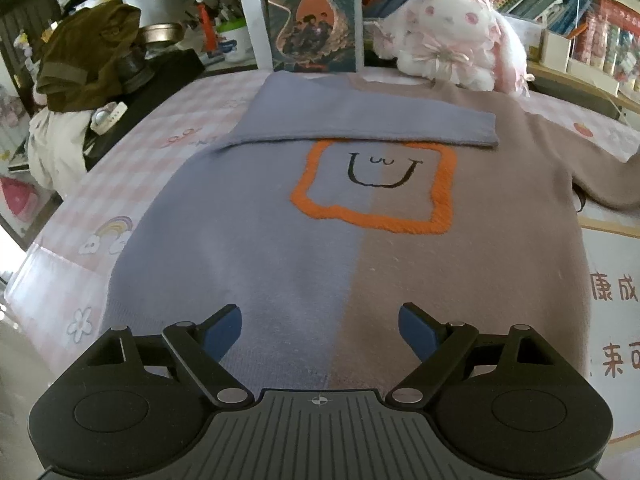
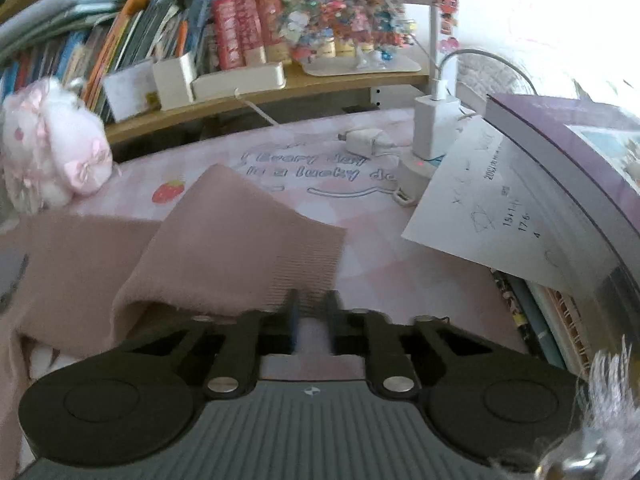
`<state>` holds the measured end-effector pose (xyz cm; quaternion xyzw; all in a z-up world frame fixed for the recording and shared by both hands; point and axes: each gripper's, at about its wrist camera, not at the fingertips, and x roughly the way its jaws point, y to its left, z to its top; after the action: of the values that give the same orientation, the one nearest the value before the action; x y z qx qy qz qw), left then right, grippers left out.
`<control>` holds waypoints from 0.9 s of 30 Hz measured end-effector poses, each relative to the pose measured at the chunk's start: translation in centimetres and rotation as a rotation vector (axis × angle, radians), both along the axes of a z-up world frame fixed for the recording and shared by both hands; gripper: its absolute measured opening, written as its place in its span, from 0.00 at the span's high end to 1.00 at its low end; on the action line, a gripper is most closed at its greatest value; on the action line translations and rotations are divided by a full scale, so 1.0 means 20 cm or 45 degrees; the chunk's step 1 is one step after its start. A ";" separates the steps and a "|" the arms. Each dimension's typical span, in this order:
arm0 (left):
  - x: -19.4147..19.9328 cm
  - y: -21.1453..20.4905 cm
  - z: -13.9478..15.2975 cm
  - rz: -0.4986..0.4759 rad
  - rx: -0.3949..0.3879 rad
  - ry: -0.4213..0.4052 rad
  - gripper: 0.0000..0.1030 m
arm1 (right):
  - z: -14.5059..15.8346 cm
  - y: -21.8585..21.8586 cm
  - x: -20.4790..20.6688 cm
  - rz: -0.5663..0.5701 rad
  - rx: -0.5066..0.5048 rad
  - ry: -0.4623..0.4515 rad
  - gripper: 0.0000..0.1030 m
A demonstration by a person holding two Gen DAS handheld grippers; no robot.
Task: Fold clothes
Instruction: 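Grasp the tan sleeve cuff with the right gripper and lift it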
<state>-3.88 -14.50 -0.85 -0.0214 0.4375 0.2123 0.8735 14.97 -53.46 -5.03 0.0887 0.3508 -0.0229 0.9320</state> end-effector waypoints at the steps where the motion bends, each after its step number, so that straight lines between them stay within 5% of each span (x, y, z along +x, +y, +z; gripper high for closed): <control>1: 0.00 0.00 0.00 0.004 -0.001 -0.004 0.14 | 0.02 -0.02 -0.02 -0.011 0.046 -0.020 0.98; 7: 0.00 0.03 -0.01 0.033 -0.031 -0.012 0.15 | 0.17 -0.09 -0.11 -0.026 0.127 -0.164 0.98; 18: 0.02 0.02 -0.03 -0.018 -0.057 -0.014 0.14 | 0.32 -0.16 -0.15 -0.031 0.184 -0.211 0.98; 27: 0.02 0.09 -0.01 -0.081 -0.061 -0.062 0.14 | 0.60 0.03 -0.12 0.149 0.373 -0.312 0.98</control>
<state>-3.48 -12.77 -1.15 -0.0335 0.4216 0.1734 0.8894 12.48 -52.91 7.00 0.2052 0.2389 0.0935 0.9445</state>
